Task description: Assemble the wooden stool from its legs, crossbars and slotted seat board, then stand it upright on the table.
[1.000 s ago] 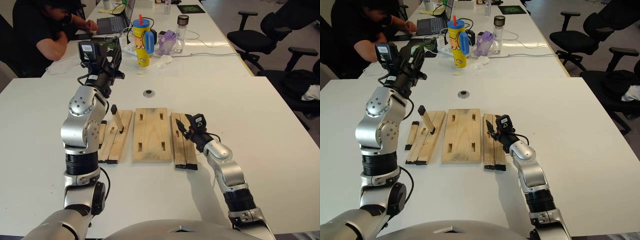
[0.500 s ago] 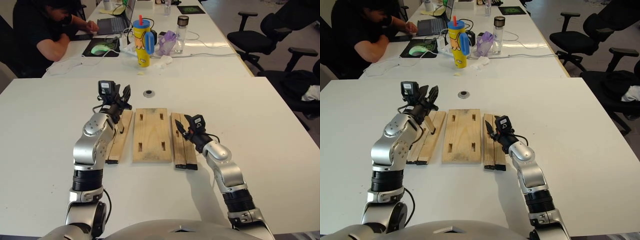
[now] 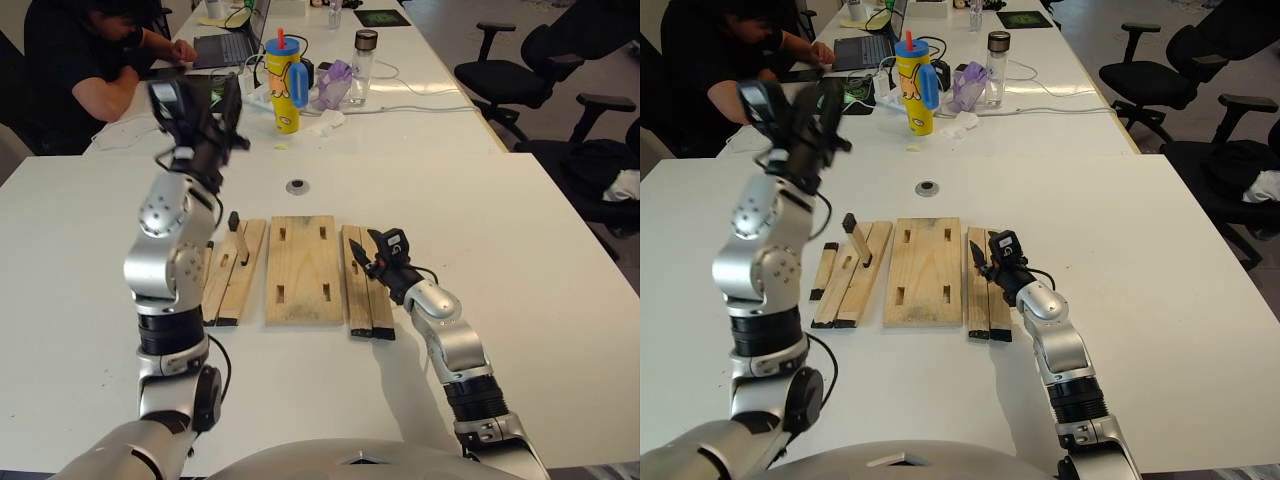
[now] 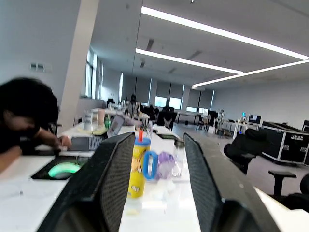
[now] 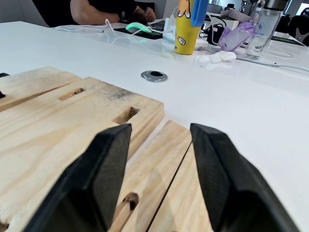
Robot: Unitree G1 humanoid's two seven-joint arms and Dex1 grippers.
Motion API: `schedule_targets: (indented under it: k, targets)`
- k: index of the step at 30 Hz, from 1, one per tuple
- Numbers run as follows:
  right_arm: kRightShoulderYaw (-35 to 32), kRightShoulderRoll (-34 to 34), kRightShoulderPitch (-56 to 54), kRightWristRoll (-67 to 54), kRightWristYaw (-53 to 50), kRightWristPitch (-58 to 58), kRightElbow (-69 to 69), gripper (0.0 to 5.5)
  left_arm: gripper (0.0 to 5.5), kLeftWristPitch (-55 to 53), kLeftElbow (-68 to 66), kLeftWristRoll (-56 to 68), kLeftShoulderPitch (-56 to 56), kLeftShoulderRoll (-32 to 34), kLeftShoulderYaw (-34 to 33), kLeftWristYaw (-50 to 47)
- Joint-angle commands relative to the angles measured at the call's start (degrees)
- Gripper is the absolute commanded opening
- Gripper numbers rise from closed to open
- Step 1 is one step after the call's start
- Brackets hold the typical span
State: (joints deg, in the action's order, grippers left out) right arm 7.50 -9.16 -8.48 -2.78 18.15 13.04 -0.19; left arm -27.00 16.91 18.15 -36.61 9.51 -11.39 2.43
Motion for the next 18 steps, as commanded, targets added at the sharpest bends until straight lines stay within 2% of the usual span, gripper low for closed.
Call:
schedule_targets:
  k: [1, 5, 9, 11, 14, 18]
  targets:
    - [-0.1, 0.1, -0.1, 0.1, -0.2, -0.1, 0.0, 2.25, 1.87, -0.2, -0.4, -0.6, -2.6, 2.5, -1.5, -0.3]
    - [0.2, 0.1, 0.1, 0.3, -0.1, -0.1, -0.2, 2.25, 1.87, -2.4, -2.9, -2.0, 3.9, 2.6, 1.0, 0.6]
    - [0.6, 0.2, -0.5, 0.3, 0.2, 0.1, 0.4, 2.25, 1.87, -5.1, -9.7, -4.4, 21.7, 1.0, 6.9, 2.6]
    - [0.5, 0.0, -0.9, 0.4, 0.2, 0.6, 0.6, 2.25, 1.87, -6.3, -11.6, -5.1, 25.7, 0.8, 9.5, 3.8]
    - [0.1, -0.2, -1.3, 0.2, 0.4, 0.7, 0.9, 2.25, 1.87, -6.2, -12.2, -5.6, 23.7, 0.7, 9.0, 2.8]
    - [0.4, -0.2, -1.1, 0.3, 0.5, 0.4, 1.0, 2.25, 1.87, -0.7, -9.0, -5.0, 18.5, 0.6, 4.7, 0.5]
